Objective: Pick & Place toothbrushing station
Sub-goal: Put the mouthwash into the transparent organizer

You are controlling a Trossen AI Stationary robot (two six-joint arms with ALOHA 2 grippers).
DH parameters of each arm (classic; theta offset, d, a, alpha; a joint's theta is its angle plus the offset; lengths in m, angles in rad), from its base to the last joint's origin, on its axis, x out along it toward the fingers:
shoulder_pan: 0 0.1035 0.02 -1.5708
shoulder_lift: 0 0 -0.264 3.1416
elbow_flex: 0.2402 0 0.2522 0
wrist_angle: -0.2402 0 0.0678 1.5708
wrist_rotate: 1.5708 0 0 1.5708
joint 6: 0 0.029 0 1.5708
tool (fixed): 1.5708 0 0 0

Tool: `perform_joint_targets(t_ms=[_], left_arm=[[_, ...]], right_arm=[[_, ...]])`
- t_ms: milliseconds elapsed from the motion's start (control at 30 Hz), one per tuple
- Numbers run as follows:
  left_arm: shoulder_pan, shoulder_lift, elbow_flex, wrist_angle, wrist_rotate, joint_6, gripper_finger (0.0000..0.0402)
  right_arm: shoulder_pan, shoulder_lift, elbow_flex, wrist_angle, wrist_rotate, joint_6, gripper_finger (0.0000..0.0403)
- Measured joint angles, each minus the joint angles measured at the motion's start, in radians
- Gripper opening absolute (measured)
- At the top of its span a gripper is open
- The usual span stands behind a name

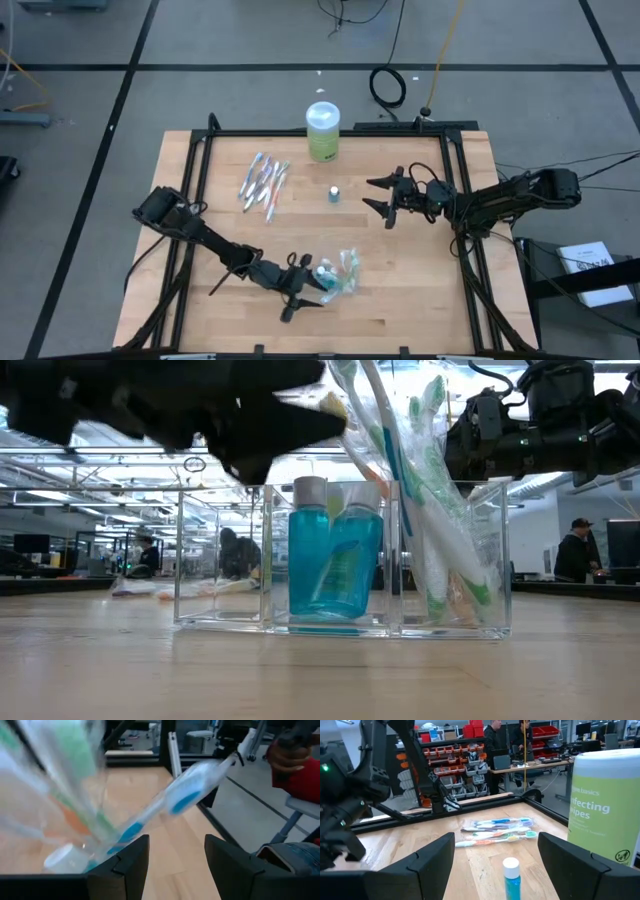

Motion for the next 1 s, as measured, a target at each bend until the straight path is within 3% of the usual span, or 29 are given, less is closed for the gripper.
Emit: perform_joint_targets(t_ms=[133,300,533,633,867,1000], left_arm=[[-0.021,-0.063,0.0,-0.057,-0.024,0.045,0.0198],[-0.032,-0.18,0.0,-0.235,-0.156,0.082,0.0198],[0.036,-0.289,0.0,-0.44,-0.254,0.193,0.0198],[0.112,-0.302,-0.008,-0.441,-0.2,0.247,0.0198],[0.31,-0.31,-0.036,-0.44,0.048,0.295,0.0198],[0.411,-0.31,-0.049,-0.433,0.117,0.31,0.0198]], right_arm=[[0.001,0.0,0.0,0.002,0.001,-0.003,0.0279],[0.001,0.0,0.0,0.004,0.001,-0.003,0.0279],[0.001,0.0,0.0,0.004,0.002,-0.004,0.0279],[0.001,0.0,0.0,0.004,0.002,-0.004,0.0279],[0.001,0.0,0.0,0.005,0.002,-0.008,0.0279],[0.0,0.0,0.0,0.01,0.004,-0.04,0.0279]])
